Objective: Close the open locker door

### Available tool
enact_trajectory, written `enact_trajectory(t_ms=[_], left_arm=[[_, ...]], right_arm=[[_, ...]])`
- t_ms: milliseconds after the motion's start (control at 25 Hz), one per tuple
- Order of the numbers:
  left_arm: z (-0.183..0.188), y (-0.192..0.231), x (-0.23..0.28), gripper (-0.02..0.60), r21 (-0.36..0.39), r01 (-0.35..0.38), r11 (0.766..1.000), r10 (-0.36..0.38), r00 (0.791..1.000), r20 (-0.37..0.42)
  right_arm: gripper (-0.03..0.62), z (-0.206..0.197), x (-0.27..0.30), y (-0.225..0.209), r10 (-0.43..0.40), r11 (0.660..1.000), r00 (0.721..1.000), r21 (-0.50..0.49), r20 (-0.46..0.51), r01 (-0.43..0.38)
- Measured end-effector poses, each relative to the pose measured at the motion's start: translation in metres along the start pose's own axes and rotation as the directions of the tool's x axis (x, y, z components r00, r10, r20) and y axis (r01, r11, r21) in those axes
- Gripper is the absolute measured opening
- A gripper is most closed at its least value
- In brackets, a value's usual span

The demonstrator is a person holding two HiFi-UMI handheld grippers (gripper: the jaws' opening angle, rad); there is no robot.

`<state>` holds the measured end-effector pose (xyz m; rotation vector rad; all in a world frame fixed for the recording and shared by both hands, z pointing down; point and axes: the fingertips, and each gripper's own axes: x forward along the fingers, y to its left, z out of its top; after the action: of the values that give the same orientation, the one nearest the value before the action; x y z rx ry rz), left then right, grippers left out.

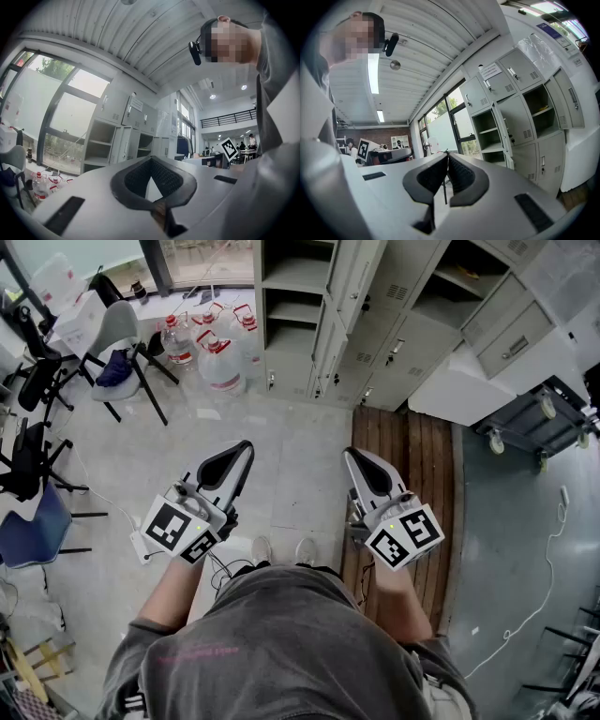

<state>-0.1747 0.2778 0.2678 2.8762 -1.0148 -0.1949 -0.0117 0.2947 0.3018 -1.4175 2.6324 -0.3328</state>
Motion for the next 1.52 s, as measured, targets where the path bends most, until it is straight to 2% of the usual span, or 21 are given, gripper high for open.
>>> enact_trajectory(t_ms=[600,1280,1520], left_arm=[[-0.009,-0.03,0.008,0.015,0.013,-0.015,1.0,0.015,1.0,-0.003],[-0.016,-0.076,0.037,0.015,0.034,-0.074,0.997,0.074,0.997,0.011],[-0.016,-0.08,0.053,0.015,0.042,-0.088,0.995,0.088,0.996,0.013]], right_arm=[[0.025,0.001,-0.023,-0.014,0.028,0.999,0.999,0.036,0.028,-0.029],[0.025,0.013,-0.057,-0.044,0.122,0.991,0.992,0.045,0.035,-0.124],[0.025,0.017,-0.058,-0.061,0.139,0.989,0.99,0.05,0.037,-0.141]])
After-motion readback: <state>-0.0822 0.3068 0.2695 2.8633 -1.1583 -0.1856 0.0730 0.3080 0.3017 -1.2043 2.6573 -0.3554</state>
